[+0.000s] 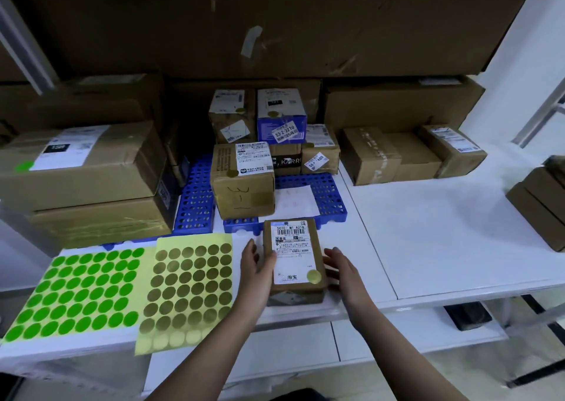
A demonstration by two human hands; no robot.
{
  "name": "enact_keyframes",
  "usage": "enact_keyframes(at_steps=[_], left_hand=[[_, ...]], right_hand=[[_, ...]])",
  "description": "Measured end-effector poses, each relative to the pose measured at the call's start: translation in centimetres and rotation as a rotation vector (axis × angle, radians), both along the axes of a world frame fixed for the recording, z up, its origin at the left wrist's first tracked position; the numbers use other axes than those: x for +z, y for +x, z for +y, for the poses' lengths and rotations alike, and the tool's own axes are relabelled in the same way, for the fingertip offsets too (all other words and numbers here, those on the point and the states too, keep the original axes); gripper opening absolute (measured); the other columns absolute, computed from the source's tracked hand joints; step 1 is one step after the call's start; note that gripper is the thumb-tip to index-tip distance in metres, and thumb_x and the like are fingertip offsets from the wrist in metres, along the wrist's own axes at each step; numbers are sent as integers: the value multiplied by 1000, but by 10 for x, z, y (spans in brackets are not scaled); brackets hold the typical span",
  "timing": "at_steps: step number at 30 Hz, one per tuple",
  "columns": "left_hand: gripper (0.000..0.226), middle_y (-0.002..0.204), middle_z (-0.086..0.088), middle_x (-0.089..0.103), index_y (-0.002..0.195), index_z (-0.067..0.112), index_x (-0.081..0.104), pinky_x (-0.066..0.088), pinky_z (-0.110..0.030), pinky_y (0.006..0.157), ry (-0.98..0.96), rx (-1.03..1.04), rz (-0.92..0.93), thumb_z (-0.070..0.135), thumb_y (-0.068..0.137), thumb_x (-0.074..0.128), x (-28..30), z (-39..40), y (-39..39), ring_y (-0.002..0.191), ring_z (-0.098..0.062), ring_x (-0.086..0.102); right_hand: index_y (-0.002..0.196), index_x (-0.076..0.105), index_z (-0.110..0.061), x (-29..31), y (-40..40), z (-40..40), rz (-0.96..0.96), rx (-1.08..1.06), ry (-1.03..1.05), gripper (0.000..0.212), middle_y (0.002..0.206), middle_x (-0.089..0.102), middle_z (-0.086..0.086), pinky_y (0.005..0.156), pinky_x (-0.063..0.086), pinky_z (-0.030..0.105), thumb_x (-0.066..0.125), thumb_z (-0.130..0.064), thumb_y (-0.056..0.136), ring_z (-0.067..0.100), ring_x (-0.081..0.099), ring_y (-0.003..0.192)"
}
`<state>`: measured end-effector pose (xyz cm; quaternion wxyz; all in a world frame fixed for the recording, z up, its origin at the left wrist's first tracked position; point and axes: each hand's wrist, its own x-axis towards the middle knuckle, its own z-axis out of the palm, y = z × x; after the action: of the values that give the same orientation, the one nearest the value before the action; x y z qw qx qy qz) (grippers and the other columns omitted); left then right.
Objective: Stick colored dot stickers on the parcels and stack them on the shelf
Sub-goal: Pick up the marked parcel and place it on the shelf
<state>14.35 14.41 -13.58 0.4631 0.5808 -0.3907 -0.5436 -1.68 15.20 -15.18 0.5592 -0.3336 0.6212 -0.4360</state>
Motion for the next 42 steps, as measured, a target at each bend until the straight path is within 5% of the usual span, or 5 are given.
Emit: enact_keyframes(at_steps=[6, 20, 30, 36, 42], left_hand=[[19, 117, -5, 59, 118, 23, 43, 45, -22, 65, 191, 52, 141, 21, 99, 40, 13, 1, -16, 93, -15, 58], [21, 99, 13, 54, 121, 25, 40, 45, -4, 52, 53, -226, 130, 19, 101, 32, 52, -25, -38, 83, 6, 51], [32, 116, 4, 58, 126, 34, 37, 50, -38, 85, 116, -402, 7, 49, 98, 37, 93, -86, -67, 102, -18, 60], [53, 135, -3, 51, 139, 24, 39, 49, -36, 93, 144, -367, -16, 51, 93, 46, 108, -135, -87, 110, -20, 59], [55, 132, -5, 52, 137, 21, 41, 48, -38, 96, 138, -274, 6, 47, 90, 55, 111, -178, -107, 116, -22, 53]], right_hand=[[115, 65, -21, 10, 16, -1, -48, 101, 32, 45, 106, 72, -1, 71, 50, 20, 27, -41, 103, 11, 67, 95], [127, 55, -26, 39, -29, -25, -187, -42, -97, 40, 115, 70, 0, 86, 53, 38, 52, -40, 90, 20, 66, 105], [126, 54, -19, 98, -68, -107, -128, -174, -90, 44, 101, 69, 2, 67, 52, 29, 56, -44, 89, 15, 66, 81], [91, 56, -21, 126, -74, -150, -97, -195, -84, 28, 83, 62, 6, 78, 52, 38, 40, -44, 97, 18, 59, 76], [109, 49, -16, 141, -81, -190, -21, -154, -75, 32, 84, 55, 5, 59, 41, 29, 34, -42, 101, 16, 52, 74]])
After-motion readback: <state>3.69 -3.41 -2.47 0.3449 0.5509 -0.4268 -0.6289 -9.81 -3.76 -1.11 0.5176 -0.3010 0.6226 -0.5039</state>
